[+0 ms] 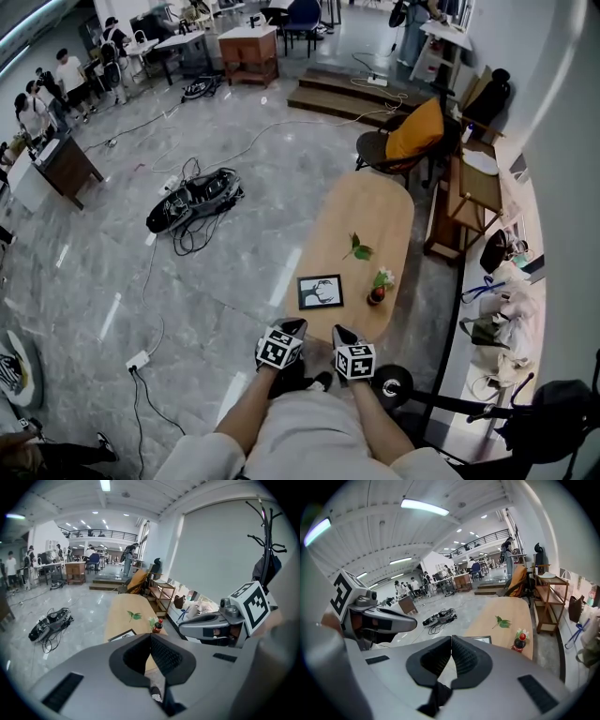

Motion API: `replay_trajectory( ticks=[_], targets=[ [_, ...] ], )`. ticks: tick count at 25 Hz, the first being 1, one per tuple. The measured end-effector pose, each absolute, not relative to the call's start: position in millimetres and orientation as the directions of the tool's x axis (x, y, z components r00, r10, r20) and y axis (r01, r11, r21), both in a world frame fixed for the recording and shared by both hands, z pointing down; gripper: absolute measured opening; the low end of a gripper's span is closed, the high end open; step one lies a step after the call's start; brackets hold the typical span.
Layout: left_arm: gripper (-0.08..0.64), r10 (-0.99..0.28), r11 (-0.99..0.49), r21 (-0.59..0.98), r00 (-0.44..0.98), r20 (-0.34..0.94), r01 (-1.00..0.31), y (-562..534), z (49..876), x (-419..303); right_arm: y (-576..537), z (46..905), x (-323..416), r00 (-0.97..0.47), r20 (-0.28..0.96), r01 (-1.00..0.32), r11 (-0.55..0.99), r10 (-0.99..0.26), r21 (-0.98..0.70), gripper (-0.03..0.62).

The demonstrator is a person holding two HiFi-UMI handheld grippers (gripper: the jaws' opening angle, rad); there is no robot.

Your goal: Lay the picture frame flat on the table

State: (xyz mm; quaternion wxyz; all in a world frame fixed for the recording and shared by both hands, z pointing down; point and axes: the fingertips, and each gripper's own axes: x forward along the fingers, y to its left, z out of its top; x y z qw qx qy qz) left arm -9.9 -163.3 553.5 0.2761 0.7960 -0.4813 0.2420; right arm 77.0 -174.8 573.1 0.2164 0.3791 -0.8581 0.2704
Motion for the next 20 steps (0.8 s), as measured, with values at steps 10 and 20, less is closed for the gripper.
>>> replay_trajectory(
  ticks=[10,20],
  targets=[
    [0.021,-0.640,-0.363,0.233,0.423,0.642,-0.902,-162.8,553.9,-13.4,-174.4,575.4,78.5,-0.612,0.588,-0.769,0.570,-0.529,-0.288,0.034],
    [0.021,-0.651,-0.339,0.255,0.422,0.631,-0.906,-165.3,552.4,-16.1,-174.1,574.6,78.2,-0.606,0.595,-0.765,0.593,-0.528,-0.252,0.034]
  ],
)
